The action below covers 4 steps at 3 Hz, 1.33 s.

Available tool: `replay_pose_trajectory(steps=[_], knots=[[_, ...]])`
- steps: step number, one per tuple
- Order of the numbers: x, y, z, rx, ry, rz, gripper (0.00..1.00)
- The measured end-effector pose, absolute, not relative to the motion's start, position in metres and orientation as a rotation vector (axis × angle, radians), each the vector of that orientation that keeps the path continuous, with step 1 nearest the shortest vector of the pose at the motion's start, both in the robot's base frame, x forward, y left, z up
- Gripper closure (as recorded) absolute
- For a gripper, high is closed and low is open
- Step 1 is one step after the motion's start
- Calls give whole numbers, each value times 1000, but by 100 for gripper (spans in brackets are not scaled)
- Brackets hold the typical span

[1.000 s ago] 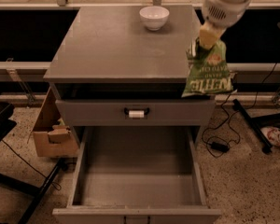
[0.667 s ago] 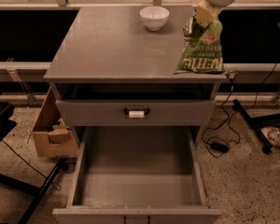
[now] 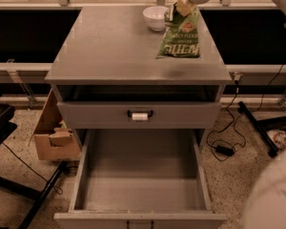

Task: Pick green jalapeno chip bag from middle drawer and place on counter

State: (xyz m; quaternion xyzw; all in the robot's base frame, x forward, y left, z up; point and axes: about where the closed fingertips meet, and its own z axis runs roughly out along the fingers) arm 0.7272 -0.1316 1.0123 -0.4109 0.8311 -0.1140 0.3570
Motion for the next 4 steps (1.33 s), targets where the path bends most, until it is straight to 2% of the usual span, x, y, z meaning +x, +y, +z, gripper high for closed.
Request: replay_pose_trajectory(steps=[1,2,3,4], knots=[[771,-85,981,-1187,2075,-220,100],[785,-37,961,-1340,2025,-198,100],[793,4,946,-1470,1977,-171,91],[793,4,946,-1470,1977,-171,69]])
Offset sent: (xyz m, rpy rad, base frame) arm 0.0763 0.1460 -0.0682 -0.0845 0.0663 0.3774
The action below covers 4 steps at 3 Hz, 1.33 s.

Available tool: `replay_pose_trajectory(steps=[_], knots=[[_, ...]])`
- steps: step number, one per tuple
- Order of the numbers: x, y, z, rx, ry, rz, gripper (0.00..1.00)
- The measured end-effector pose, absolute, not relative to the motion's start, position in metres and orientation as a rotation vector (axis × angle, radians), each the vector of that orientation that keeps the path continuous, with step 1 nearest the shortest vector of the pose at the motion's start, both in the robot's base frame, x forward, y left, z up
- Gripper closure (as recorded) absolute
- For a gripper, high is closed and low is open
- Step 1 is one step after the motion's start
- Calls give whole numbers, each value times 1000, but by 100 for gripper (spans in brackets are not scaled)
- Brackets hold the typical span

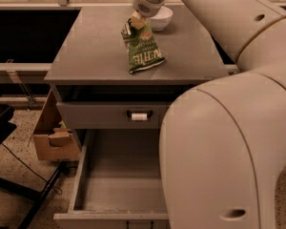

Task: Pick green jalapeno chip bag from middle drawer and place on counter

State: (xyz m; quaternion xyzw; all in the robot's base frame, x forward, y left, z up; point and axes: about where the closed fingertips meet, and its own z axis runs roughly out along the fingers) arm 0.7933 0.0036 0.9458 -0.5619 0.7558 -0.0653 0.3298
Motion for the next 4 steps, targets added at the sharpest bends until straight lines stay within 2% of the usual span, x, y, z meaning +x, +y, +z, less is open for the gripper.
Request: replay_pose_trajectory(steps=[3,4], knots=[[793,4,946,-1470,1977,-171,1],[793,4,946,-1470,1977,-171,0]])
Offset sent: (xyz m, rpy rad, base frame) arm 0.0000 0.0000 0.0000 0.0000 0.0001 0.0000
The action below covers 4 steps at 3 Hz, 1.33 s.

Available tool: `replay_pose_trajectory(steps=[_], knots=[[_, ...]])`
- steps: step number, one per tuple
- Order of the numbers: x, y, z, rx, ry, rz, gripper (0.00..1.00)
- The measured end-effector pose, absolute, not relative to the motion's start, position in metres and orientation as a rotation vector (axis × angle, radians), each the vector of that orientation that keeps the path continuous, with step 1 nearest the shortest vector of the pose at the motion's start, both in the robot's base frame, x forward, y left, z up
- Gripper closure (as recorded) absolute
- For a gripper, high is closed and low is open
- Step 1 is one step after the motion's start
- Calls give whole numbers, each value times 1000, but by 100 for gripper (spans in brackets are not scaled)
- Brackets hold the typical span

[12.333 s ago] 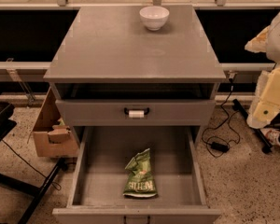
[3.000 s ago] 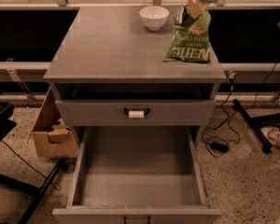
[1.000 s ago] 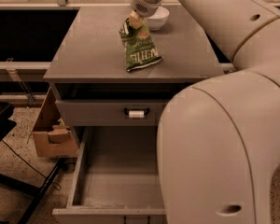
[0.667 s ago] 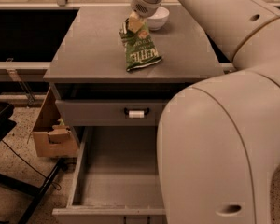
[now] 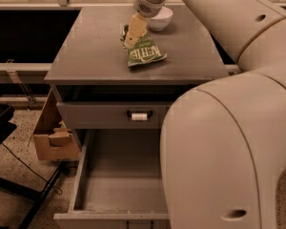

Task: Pick green jalapeno chip bag from middle drawer and place on counter

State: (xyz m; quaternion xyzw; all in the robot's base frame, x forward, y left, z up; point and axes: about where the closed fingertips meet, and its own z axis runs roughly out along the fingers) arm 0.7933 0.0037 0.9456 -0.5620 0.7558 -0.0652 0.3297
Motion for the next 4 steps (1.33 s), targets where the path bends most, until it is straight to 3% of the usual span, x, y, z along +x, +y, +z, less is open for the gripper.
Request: replay_pose_trajectory(steps=[2,4], knots=[[763,-17,1021,-1302,1857,-297,0],[644,-51,1151,-1002,1547,-465,0]])
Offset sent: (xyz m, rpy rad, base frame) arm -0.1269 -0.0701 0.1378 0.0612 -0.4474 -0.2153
